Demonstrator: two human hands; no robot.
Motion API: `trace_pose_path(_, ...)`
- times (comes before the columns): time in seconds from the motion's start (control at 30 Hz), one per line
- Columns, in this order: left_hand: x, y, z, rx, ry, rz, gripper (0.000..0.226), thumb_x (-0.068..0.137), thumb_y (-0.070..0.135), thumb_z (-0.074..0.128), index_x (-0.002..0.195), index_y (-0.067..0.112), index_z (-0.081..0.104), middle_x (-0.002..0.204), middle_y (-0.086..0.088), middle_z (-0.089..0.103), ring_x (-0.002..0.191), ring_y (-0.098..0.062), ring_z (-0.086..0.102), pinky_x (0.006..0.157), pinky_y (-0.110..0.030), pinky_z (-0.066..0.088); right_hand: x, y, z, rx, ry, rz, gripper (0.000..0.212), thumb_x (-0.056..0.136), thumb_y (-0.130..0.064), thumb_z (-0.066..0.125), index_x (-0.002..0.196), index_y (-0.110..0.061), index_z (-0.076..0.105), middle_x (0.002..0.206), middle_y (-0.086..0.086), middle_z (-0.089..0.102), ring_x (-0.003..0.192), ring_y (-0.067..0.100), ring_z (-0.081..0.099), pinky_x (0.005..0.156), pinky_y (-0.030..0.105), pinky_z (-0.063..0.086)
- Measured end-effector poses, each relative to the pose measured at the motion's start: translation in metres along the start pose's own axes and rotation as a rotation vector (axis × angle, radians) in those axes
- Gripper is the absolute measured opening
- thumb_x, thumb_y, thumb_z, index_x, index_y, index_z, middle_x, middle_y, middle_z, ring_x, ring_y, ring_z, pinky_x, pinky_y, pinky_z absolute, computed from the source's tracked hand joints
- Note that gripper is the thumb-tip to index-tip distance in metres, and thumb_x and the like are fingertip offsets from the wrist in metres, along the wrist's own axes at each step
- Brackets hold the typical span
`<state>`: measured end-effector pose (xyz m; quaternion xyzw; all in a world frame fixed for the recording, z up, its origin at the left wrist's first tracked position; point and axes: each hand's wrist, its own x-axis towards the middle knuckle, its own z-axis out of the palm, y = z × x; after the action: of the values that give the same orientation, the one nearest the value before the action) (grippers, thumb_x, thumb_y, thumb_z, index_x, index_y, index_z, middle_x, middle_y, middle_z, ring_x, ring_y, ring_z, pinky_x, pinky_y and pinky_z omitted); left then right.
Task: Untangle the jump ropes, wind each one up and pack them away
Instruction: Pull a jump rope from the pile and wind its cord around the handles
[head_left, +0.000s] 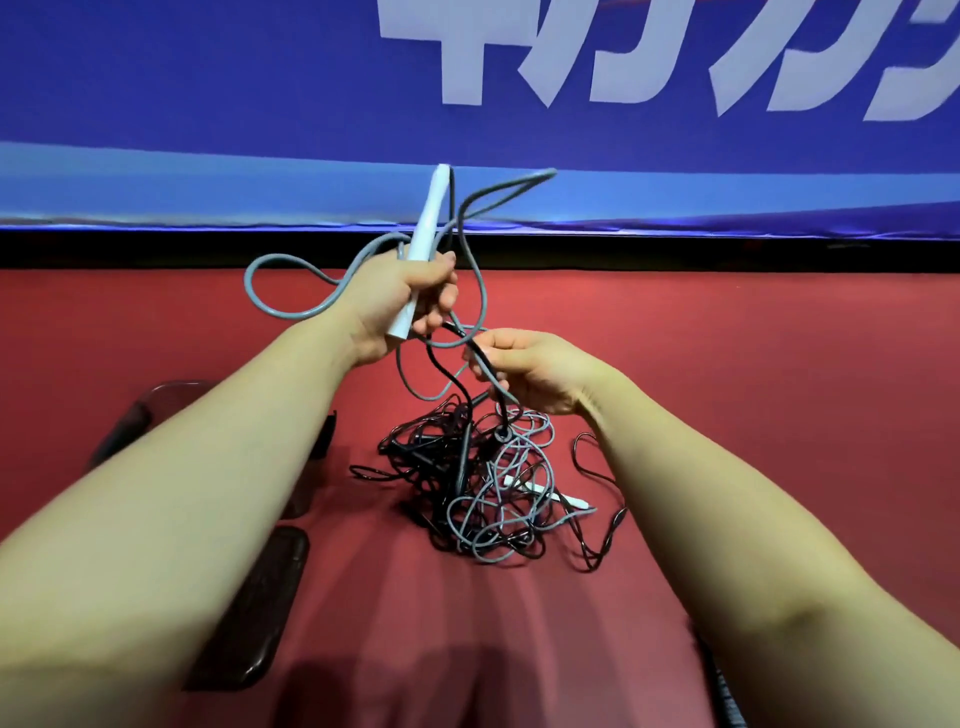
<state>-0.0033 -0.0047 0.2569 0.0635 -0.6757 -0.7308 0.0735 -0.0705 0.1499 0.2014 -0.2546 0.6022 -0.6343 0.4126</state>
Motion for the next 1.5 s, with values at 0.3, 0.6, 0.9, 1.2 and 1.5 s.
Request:
trace_pose_path(0.3,-0.008,0.004,-0.006,0.102,-0.106,0.066,0.021,0.096,0.011,0.045,0.075,0.009,0.047,0.049,0.002,0.054,0.041,-0.009,0.045,0.041,-0.016,0.036,0.003,0.009,0.007,-0.066,-0.257,-0.011,0.015,0.071,-0.037,0.074,0.073,-0.022,0.074,0.075,-0.011,0.064,0.068,0.004,0.051,0.067,0.016,0.040)
trace_pose_path(0.6,-0.009,0.006,-0.007,0.022,-0.069,0.162,0.022,0.095,0.003,0.047,0.075,0.012,0.044,0.048,0.002,0.048,0.047,-0.013,0.048,0.056,-0.030,0.053,0.001,0.003,0.002,-0.134,-0.407,0.091,0.020,0.083,-0.019,0.066,0.100,-0.013,0.057,0.067,-0.009,0.059,0.054,0.002,0.045,0.051,0.010,0.038)
trace_pose_path(0.9,-0.009,-0.005,-0.018,-0.179,-0.015,0.067,0.021,0.096,0.010,0.045,0.076,0.016,0.046,0.048,0.003,0.042,0.056,-0.015,0.055,0.071,-0.033,0.056,-0.002,-0.021,-0.012,-1.119,0.254,-0.208,0.018,0.092,0.001,0.046,0.082,-0.014,0.045,0.082,0.009,0.062,0.056,0.014,0.060,0.054,0.030,0.051)
trace_pose_path(1.2,-0.007,0.000,-0.019,-0.283,0.054,-0.055,0.026,0.099,0.021,0.042,0.073,0.021,0.043,0.041,0.007,0.032,0.047,-0.011,0.048,0.072,-0.032,0.051,0.006,0.009,-0.051,-1.228,0.732,0.033,0.021,0.092,-0.023,0.043,0.101,-0.011,0.058,0.098,0.016,0.063,0.093,0.034,0.057,0.067,0.031,0.037)
trace_pose_path(1.5,-0.014,0.012,-0.067,-0.551,0.348,-0.064,0.029,0.100,0.019,0.038,0.072,0.022,0.044,0.039,0.007,0.031,0.038,-0.008,0.037,0.061,-0.022,0.053,-0.035,0.062,-0.113,-1.295,0.597,0.595,0.031,0.094,-0.016,0.049,0.124,-0.010,0.056,0.121,0.013,0.061,0.109,0.025,0.060,0.086,0.030,0.046)
